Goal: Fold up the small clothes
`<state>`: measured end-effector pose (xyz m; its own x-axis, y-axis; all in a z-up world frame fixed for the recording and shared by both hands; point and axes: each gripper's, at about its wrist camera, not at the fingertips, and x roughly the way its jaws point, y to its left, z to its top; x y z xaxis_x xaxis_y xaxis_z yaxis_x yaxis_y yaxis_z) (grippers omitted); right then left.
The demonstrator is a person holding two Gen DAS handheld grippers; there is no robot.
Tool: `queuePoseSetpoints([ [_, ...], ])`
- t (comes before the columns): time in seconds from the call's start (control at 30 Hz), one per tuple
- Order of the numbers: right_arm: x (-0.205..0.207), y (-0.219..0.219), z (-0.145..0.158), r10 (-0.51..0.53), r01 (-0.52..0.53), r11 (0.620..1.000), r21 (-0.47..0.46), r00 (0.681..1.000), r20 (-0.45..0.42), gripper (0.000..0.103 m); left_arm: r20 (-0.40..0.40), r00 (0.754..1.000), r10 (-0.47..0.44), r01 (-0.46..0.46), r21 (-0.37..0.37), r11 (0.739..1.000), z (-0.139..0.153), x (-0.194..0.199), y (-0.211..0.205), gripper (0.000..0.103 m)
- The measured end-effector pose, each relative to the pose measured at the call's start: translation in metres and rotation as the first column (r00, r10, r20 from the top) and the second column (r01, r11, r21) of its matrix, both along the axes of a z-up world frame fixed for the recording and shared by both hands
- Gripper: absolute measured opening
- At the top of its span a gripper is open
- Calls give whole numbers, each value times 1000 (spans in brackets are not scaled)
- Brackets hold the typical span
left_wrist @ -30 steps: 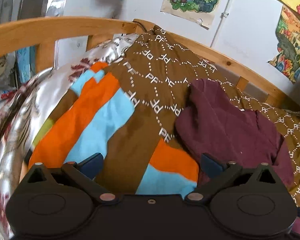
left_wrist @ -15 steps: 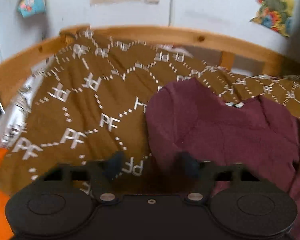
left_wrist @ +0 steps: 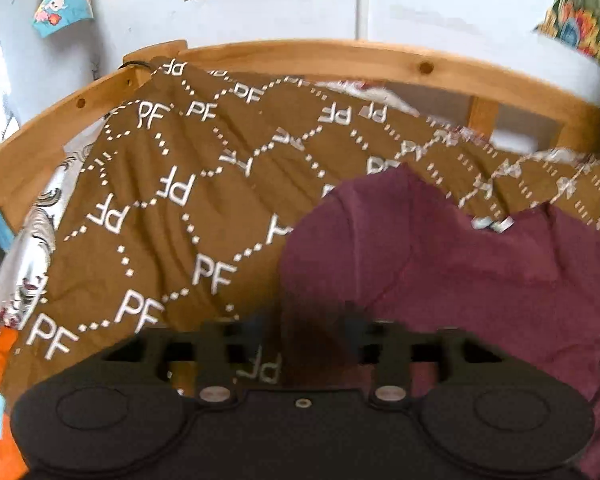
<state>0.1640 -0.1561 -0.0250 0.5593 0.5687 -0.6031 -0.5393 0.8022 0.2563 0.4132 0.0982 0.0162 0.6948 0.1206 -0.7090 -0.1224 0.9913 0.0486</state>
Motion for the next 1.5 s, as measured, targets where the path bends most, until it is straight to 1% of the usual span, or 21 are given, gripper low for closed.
queuePoseSetpoints([
  [0.07, 3, 0, -5, -6, 7, 1000, 9, 999, -33, 13, -35, 999, -3, 3, 4, 1000, -6, 5, -1, 71],
  [0.1, 5, 0, -7, -10, 10, 1000, 13, 999, -47, 25, -61, 998, 0, 0, -6, 1000, -11, 10, 0, 69],
  [0.17, 7, 1, -14, -15, 17, 1000, 23, 997, -76, 37, -106, 994, 17, -18, -5, 1000, -19, 17, 1, 32],
  [0.2, 9, 1, -16, -16, 18, 1000, 25, 996, -87, 35, -141, 989, 52, -51, 14, 999, -25, 22, 2, 9],
  [0.23, 9, 3, -19, -17, 19, 1000, 24, 996, -93, 29, -153, 983, 101, -97, 33, 995, -26, 25, 3, 6],
  [0.27, 9, 3, -20, -14, 17, 1000, 26, 995, -94, 6, -145, 978, 148, -143, 45, 989, -25, 24, 4, 6],
  [0.33, 9, 2, -17, -9, 13, 999, 41, 996, -93, 5, -105, 975, 195, -187, 77, 979, -15, 23, 1, 5],
  [0.47, 0, -9, 9, -14, 12, 996, 84, 1000, 14, 5, -18, 976, 218, -211, 189, 959, 9, 24, -12, 6],
  [0.57, 3, -28, 24, -67, 58, 993, 107, 994, 81, 5, -34, 968, 251, -240, 185, 953, 12, 38, -14, 14],
  [0.73, 32, -61, 0, -200, 203, 977, 72, 979, -47, 8, 9, 986, 165, -165, 83, 983, 12, 39, -9, 61],
  [0.9, 33, -69, 2, -243, 249, 964, 93, 967, -69, 38, 102, 995, 24, -26, 14, 1000, 18, 2, 4, 85],
  [1.0, 30, -67, 5, -233, 236, 969, 75, 971, -56, 57, 98, 994, -38, 37, 14, 999, 7, -22, 15, 86],
  [1.07, 28, -66, 3, -237, 241, 968, 63, 969, -67, 60, 57, 996, -66, 66, -6, 998, -6, -32, 20, 82],
  [1.17, 32, -69, 1, -253, 260, 964, 64, 963, -94, 62, -11, 996, -92, 91, -72, 993, -30, -44, 24, 64],
  [1.2, 32, -69, 0, -258, 265, 962, 65, 961, -99, 62, -32, 995, -94, 91, -91, 992, -38, -44, 26, 46],
  [1.23, 32, -71, -2, -261, 268, 961, 66, 960, -102, 62, -54, 994, -96, 90, -113, 990, -46, -44, 26, 20],
  [1.27, 33, -72, -3, -267, 275, 959, 64, 958, -105, 58, -69, 993, -92, 83, -123, 989, -52, -43, 26, 6],
  [1.3, 33, -72, -5, -279, 286, 956, 64, 954, -108, 47, -72, 994, -80, 71, -123, 990, -57, -47, 26, 0],
  [1.33, 33, -73, -7, -280, 289, 955, 70, 953, -116, 38, -42, 997, -70, 65, -105, 992, -57, -50, 23, 0],
  [1.37, 34, -73, -8, -277, 288, 955, 76, 952, -128, 20, -17, 998, -56, 55, -81, 995, -57, -55, 20, 0],
  [1.5, 32, -76, -5, -280, 296, 948, 119, 951, -133, 13, 68, 997, 35, -35, -4, 999, -47, -67, 12, 0],
])
